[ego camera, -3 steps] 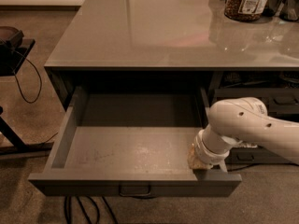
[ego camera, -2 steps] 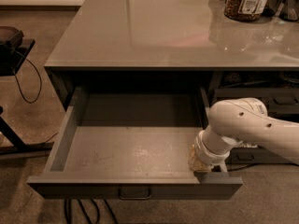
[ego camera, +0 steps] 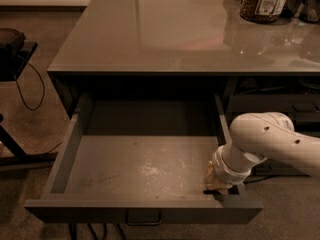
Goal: Open top drawer
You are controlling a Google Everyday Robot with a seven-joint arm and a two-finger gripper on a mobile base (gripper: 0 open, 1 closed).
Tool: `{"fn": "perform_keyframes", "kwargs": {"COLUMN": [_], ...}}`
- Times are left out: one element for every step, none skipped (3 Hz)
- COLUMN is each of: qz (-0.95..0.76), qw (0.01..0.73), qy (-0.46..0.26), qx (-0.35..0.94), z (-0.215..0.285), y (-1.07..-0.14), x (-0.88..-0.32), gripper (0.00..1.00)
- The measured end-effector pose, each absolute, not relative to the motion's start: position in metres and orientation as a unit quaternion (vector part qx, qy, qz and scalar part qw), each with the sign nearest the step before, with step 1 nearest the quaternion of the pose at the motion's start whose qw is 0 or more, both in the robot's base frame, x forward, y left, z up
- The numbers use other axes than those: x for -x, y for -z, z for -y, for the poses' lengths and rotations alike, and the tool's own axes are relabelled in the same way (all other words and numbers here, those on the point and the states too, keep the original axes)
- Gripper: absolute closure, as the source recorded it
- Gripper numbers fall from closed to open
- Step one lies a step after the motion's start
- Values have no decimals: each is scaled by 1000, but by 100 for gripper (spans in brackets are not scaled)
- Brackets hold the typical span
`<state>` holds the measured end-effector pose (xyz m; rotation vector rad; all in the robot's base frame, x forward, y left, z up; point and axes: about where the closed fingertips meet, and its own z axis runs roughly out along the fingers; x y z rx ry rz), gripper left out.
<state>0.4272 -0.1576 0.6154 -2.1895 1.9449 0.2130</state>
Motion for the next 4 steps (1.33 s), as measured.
{"fn": "perform_keyframes", "kwargs": {"qz": [-657, -657, -652, -652], "qw": [102, 102, 99, 99], "qy": [-93, -93, -114, -114], "qx": [742, 742, 743, 743], "z": [163, 163, 167, 167], "y": [-610, -610, -606, -606], "x": [-396, -397, -353, -355], "gripper": [100, 100, 100, 100]}}
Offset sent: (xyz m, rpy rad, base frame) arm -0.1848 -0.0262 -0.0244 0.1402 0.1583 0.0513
